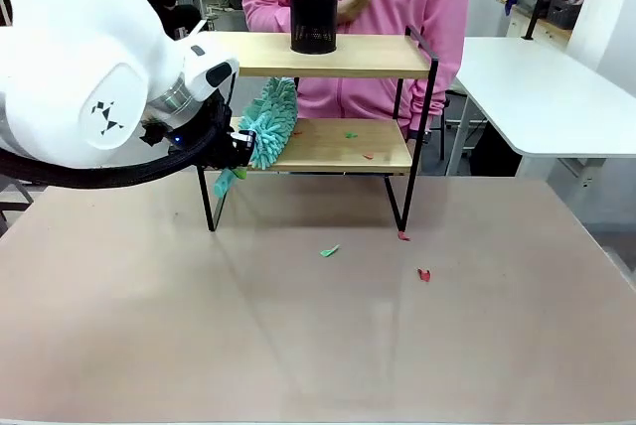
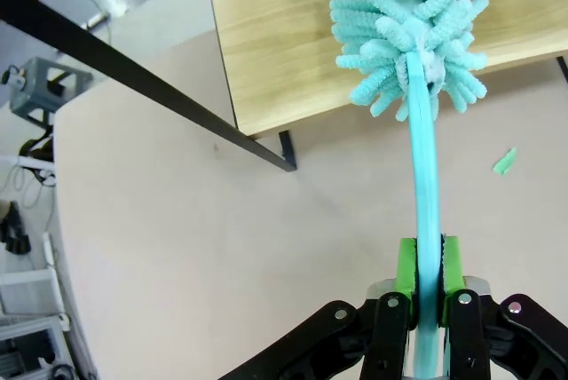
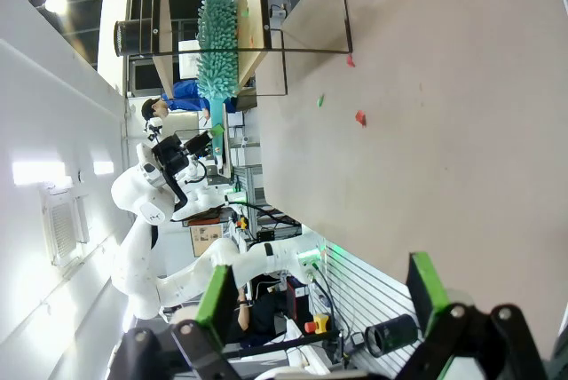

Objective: Clean the shelf.
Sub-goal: Clean the remaining tier of the Shelf with the Duster once objects are removed, then hand the Duster back to the human.

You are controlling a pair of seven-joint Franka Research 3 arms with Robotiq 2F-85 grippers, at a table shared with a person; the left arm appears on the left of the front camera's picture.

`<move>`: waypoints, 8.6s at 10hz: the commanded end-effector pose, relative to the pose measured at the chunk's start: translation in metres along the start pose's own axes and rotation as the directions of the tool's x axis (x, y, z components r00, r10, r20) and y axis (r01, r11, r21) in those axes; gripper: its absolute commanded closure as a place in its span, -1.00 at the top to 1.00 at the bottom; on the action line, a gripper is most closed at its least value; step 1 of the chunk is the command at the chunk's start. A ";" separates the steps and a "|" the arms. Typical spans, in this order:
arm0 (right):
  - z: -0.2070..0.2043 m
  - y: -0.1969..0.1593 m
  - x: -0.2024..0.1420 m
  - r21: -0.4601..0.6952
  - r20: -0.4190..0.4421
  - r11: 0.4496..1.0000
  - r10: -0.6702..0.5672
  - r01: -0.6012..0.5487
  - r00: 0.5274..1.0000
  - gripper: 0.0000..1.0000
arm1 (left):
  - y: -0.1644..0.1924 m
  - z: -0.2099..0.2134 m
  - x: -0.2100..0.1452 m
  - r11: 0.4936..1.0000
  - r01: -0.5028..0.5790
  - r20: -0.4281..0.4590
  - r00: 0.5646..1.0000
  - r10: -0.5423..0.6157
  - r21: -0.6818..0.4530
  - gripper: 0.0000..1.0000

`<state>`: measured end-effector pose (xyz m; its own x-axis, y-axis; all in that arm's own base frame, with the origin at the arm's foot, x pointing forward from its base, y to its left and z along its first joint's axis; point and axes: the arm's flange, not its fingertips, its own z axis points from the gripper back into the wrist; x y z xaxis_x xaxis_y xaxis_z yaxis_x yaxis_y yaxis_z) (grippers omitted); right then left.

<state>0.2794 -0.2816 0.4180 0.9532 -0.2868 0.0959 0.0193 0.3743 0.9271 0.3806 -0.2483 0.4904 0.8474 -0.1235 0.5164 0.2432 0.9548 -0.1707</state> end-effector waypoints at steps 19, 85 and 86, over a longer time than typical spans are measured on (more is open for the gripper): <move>0.001 0.000 0.000 0.003 -0.007 1.000 0.029 -0.029 1.000 1.00 | 0.043 0.044 -0.035 0.730 0.546 -0.068 0.780 -0.622 -0.411 -0.74; -0.291 0.220 -0.083 0.377 -0.586 0.857 0.515 -0.352 0.625 1.00 | 0.067 0.105 -0.061 0.248 -0.152 -0.289 0.598 -0.747 -0.957 -0.74; -0.306 0.227 -0.087 0.399 -0.607 0.863 0.502 -0.310 0.616 1.00 | 0.067 0.100 -0.060 0.253 -0.160 -0.298 0.595 -0.747 -0.954 -0.74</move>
<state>0.2859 0.0767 0.4989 0.7681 0.5403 0.3437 -0.4541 0.0811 0.8873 0.2985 -0.1467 0.5351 0.4565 -0.8683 0.1942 0.3849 -0.0041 -0.9229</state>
